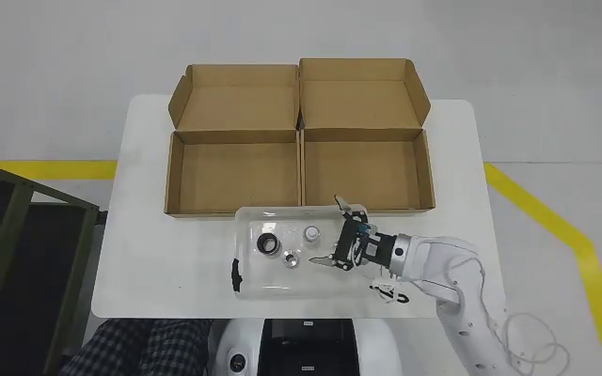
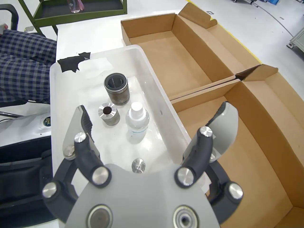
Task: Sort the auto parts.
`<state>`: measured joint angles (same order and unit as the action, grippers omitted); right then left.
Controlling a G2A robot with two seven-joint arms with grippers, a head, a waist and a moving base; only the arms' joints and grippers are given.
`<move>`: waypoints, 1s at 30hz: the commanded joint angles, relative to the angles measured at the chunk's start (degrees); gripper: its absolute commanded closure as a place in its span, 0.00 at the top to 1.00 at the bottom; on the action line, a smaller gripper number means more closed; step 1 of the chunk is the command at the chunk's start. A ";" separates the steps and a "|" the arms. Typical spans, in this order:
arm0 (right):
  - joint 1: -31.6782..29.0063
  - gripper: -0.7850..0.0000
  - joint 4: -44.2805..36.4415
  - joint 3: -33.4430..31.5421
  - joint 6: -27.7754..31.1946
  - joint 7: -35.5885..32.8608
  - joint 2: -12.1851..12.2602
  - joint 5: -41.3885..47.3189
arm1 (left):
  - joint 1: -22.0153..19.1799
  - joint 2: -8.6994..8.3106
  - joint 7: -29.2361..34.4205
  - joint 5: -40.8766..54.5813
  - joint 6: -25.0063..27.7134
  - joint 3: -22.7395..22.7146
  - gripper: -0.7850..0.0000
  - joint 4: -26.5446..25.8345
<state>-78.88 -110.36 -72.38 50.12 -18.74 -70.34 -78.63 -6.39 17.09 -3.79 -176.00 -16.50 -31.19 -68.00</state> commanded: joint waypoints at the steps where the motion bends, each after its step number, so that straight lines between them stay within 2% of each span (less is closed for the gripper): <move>1: 0.99 1.00 1.12 0.88 0.65 -1.78 0.04 0.69 | 0.00 0.00 0.00 0.00 0.00 0.00 1.00 0.00; 17: 3.67 1.00 4.55 5.33 0.38 -3.66 0.57 -0.17 | 0.00 0.00 0.00 0.00 0.00 0.00 1.00 0.00; 19: 3.78 0.93 4.86 5.71 0.54 -3.69 0.66 -0.20 | 0.00 0.00 0.00 0.00 0.00 0.00 1.00 0.00; 22: 4.03 1.00 5.52 6.16 0.51 -3.64 0.78 -0.04 | 0.00 0.00 0.00 0.00 0.00 0.00 1.00 0.00; 27: 4.68 0.93 6.97 6.92 -0.16 -4.15 0.91 0.53 | 0.00 0.00 0.00 0.00 0.00 0.00 1.00 0.00; 30: 5.15 0.81 7.57 7.35 -0.54 -4.22 0.97 1.03 | 0.00 0.00 0.00 0.00 0.00 0.00 1.00 0.00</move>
<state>-73.88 -102.97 -65.16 49.66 -22.95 -69.39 -77.71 -6.39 17.09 -3.79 -176.00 -16.50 -31.19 -68.00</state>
